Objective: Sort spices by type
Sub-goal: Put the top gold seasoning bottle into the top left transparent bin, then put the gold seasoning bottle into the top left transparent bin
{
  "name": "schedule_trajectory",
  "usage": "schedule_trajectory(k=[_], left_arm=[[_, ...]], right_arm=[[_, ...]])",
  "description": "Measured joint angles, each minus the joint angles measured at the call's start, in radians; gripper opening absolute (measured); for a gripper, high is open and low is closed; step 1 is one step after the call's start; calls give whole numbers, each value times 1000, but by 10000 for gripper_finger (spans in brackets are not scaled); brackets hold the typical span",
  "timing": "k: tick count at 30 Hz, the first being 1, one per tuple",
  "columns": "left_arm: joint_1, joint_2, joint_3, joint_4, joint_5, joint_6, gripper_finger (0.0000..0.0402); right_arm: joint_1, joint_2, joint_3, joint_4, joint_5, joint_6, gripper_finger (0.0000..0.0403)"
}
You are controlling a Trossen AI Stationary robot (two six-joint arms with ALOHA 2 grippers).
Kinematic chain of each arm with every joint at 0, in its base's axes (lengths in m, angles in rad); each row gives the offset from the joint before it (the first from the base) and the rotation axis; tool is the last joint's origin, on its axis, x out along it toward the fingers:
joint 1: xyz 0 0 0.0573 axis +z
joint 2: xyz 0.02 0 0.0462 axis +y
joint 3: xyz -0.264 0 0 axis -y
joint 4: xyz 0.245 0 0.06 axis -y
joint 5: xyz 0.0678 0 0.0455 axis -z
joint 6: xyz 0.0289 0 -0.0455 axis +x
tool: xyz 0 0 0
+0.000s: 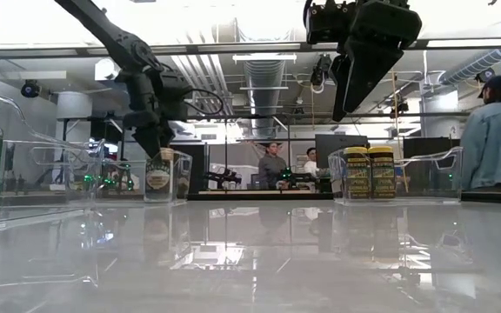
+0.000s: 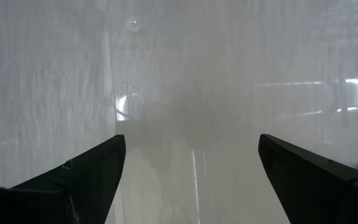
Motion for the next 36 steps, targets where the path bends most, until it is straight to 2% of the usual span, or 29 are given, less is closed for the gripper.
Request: schedule_trajectory(k=[12, 20, 25, 28, 32, 36], left_arm=[[-1, -21, 13, -7, 1, -23, 308], [-26, -24, 112, -135, 1, -51, 309], [-47, -26, 208, -167, 4, -96, 309], [-46, -26, 280, -191, 61, -131, 309], [-53, -30, 377, -240, 206, -182, 305], [-116, -41, 447, -290, 238, -239, 293]], right_arm=[[0, 0, 0, -1, 0, -2, 359], [0, -5, 0, -4, 0, -16, 359], [0, -55, 7, -55, 4, 0, 359], [0, -98, 7, -90, 4, 29, 359], [2, -153, 6, -89, 5, 71, 359], [8, -183, 5, -85, 5, 78, 359]])
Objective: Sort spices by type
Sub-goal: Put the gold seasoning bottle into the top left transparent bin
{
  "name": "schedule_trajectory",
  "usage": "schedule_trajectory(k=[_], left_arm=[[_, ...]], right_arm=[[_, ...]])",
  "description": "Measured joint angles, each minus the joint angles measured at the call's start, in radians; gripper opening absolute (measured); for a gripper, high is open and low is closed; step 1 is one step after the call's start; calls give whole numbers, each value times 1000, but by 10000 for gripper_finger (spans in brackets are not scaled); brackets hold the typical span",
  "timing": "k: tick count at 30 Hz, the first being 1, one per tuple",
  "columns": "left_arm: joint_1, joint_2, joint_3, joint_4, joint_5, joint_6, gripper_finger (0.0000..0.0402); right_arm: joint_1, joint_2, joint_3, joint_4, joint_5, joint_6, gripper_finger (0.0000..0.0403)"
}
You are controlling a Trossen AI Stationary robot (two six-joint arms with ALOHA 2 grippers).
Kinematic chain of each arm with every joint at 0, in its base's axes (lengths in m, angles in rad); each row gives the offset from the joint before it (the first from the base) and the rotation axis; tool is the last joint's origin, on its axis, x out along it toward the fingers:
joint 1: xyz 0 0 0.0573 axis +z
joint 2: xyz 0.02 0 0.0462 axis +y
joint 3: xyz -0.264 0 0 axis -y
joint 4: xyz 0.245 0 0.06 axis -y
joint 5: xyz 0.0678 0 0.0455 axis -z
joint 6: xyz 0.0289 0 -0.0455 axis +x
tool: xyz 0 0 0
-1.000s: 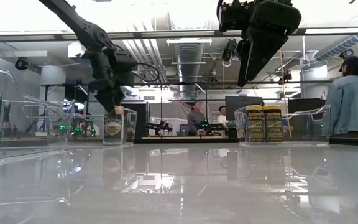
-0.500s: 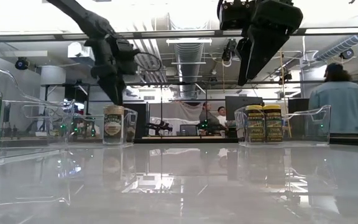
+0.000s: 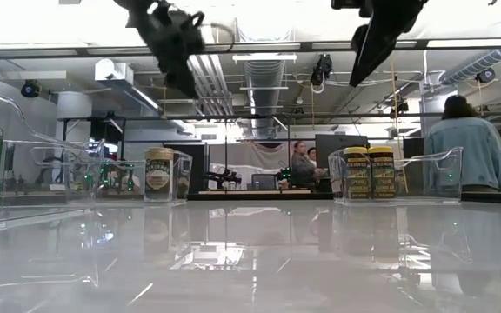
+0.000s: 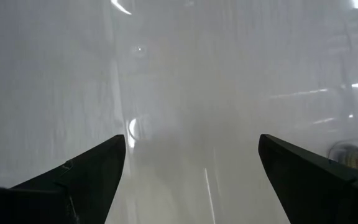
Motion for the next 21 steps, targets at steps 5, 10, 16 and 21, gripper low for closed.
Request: schedule_trajectory(k=[5, 10, 16, 21], left_arm=[[-146, -36, 54, -57, 3, -11, 280], [-296, -93, 58, -71, 3, -60, 276], [-495, -161, 27, -73, -1, -218, 276], [-681, -216, -31, -73, -45, -346, 276]], right_arm=[[1, -7, 0, 3, 0, 3, 359], [11, 16, -2, 2, 1, 18, 359], [42, 39, -4, 3, 0, 48, 359], [79, 41, -5, 24, 0, 86, 359]])
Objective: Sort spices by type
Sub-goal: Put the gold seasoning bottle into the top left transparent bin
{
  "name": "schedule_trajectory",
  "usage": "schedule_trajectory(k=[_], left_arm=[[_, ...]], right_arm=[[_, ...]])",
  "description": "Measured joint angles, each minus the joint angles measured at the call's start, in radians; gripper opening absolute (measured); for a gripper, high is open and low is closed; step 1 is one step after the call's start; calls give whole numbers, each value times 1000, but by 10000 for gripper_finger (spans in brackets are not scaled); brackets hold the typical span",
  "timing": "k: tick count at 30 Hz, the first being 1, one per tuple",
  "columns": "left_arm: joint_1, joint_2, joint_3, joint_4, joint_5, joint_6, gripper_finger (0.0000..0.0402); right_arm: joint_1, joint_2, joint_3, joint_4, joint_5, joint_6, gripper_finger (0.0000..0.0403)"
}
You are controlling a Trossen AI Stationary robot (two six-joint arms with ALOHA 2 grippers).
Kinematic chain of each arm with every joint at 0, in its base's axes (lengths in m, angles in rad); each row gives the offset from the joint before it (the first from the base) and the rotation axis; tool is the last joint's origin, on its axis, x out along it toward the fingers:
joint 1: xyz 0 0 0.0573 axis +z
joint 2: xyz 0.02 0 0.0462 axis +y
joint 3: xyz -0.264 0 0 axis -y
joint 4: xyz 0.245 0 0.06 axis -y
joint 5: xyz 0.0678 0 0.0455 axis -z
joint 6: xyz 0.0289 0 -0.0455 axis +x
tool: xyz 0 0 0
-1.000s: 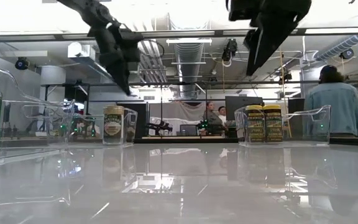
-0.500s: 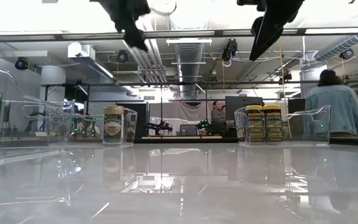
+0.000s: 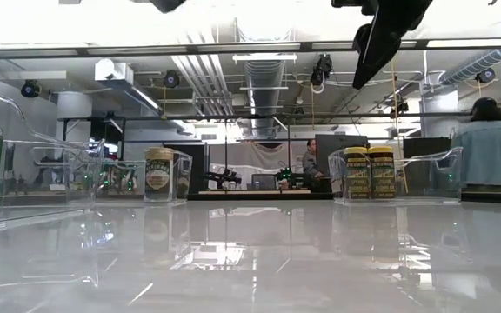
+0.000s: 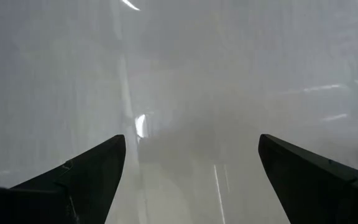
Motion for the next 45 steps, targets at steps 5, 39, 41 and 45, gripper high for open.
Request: schedule_trajectory(k=[5, 39, 41, 45], left_arm=[[-190, -41, -75, 4, -143, -190, 276], [-894, 11, -351, 100, -208, -1527, 282], [-901, 36, -351, 99, -173, -1549, 291], [-913, 94, -351, 98, -79, -1563, 308]], right_arm=[[53, 0, -2, 100, 4, 10, 359], [239, 0, -242, 614, 134, 3, 359], [242, 0, -242, 618, 134, 3, 359], [243, 0, -242, 616, 132, 1, 359]])
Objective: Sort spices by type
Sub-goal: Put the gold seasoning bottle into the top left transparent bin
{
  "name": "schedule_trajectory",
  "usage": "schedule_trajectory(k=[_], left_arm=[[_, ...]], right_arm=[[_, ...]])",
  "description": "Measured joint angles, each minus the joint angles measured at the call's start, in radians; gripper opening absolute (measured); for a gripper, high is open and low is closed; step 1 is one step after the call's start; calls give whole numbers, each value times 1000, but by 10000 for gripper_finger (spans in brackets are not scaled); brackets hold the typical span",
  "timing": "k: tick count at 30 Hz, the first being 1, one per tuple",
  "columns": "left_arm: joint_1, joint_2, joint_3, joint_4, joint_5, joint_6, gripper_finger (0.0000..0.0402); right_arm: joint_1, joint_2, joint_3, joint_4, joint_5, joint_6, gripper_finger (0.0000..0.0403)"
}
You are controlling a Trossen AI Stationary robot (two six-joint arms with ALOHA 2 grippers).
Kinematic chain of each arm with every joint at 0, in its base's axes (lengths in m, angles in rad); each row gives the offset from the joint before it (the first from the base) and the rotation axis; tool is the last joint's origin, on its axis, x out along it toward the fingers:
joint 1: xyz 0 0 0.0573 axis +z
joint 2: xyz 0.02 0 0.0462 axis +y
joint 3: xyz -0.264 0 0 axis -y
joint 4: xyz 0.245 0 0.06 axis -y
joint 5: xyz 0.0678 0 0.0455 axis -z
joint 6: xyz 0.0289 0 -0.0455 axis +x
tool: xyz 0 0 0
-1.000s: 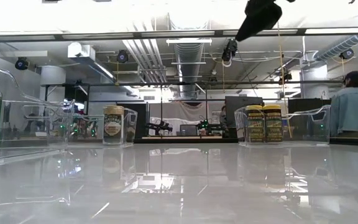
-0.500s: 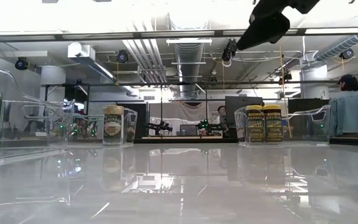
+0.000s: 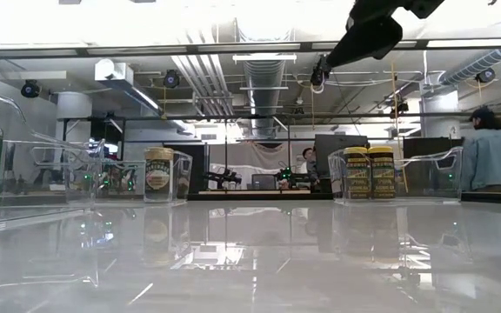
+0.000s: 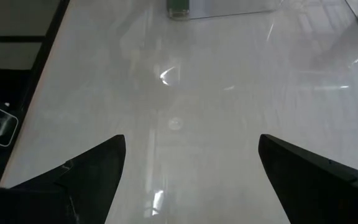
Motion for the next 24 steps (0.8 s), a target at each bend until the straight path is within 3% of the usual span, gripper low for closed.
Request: schedule_trajectory(k=[12, 24], left_arm=[[-22, 88, 0, -7, 180, -55, 311], [-111, 123, 0, -8, 264, -204, 311]], right_arm=[[0, 0, 0, 0, -2, -28, 359], [0, 0, 0, 0, -2, -44, 359]])
